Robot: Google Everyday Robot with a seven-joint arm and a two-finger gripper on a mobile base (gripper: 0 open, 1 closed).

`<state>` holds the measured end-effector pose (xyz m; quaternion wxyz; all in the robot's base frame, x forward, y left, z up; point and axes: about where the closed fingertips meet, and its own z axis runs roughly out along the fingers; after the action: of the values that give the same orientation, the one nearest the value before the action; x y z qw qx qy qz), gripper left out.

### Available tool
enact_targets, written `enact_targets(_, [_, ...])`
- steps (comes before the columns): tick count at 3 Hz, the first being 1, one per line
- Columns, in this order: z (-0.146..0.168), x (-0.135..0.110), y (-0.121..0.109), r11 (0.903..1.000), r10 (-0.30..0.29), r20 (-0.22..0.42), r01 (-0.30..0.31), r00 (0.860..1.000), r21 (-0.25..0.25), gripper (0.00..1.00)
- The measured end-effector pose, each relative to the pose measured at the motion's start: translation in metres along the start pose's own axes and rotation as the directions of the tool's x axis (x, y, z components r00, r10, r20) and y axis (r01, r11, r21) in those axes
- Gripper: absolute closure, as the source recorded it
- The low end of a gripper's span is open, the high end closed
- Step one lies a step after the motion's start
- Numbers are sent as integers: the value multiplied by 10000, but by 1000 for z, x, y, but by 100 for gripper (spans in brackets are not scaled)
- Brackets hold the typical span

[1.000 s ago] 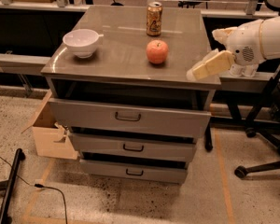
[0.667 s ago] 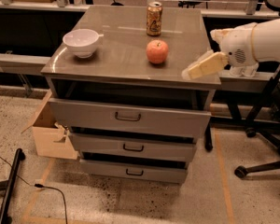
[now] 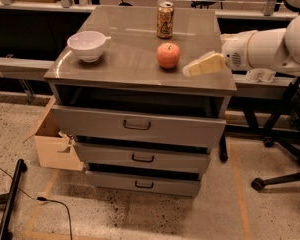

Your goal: Place apple into white bowl

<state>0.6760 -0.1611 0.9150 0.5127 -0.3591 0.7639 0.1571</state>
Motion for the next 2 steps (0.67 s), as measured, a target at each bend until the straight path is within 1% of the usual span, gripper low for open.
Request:
enact_targets(1, [30,0,-8,9999,170,57,-171,9998,28,0])
enact_targets(2, [60,-1,-11,10000,51,89,-50,9999,-74,0])
